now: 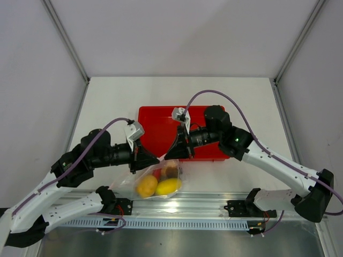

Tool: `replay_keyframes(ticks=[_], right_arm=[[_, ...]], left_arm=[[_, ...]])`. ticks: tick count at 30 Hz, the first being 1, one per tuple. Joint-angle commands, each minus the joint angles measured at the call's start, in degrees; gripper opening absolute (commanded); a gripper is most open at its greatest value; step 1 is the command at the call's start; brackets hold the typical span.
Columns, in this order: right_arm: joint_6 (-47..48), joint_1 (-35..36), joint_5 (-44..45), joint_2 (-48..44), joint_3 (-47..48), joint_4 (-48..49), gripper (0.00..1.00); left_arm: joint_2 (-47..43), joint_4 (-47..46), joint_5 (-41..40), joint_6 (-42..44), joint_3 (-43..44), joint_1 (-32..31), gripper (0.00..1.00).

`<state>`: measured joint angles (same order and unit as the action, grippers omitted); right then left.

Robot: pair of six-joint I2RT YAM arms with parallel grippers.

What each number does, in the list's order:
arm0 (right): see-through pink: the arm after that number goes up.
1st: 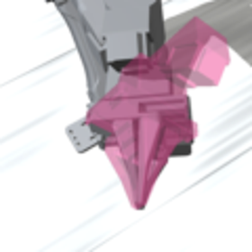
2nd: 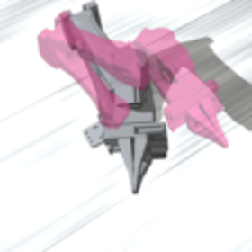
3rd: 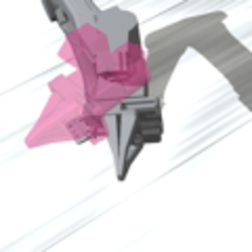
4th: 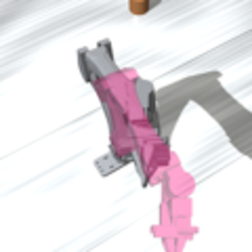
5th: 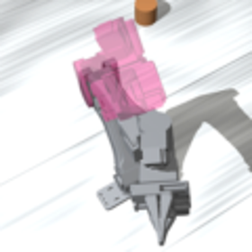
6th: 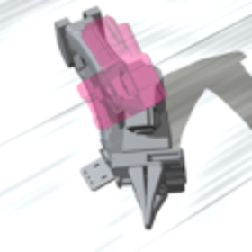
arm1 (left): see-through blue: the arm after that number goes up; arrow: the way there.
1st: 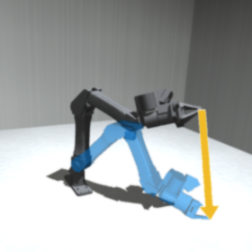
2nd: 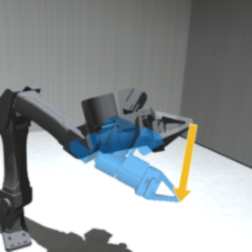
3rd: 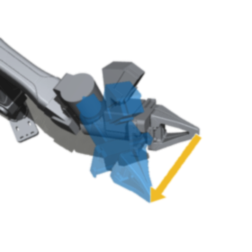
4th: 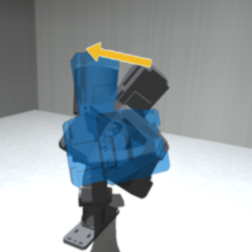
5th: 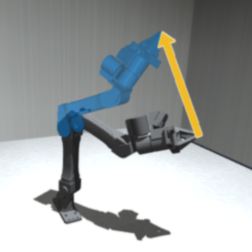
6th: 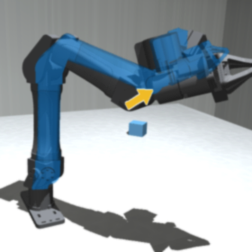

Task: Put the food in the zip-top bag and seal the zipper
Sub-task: Zip the zipper food storage bag at the center of the board.

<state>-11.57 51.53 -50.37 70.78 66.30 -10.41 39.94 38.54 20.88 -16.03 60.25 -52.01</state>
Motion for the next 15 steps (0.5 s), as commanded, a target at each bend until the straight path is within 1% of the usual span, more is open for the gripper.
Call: replay_keyframes(ticks=[1,8,13,15], right_arm=[[-2.75,-2.48,4.66,-3.98,-1.35,4.96,0.0],[-4.77,-4.86,5.46,-5.74,-3.9,6.2,0.0],[-5.3,-6.26,5.63,-6.71,-4.69,6.2,0.0],[-5.65,-6.53,5.46,-6.97,-4.87,6.28,0.0]], left_arm=[[-2.15,3.99,-1.81,-0.23,0.4,-0.11,0.03],[-5.93,8.3,-4.36,-1.02,-0.22,-0.2,0.08],[-8.3,11.63,-6.02,-2.33,-0.22,-0.11,0.09],[-9.7,12.25,-6.73,-3.21,-0.31,-0.2,0.11]])
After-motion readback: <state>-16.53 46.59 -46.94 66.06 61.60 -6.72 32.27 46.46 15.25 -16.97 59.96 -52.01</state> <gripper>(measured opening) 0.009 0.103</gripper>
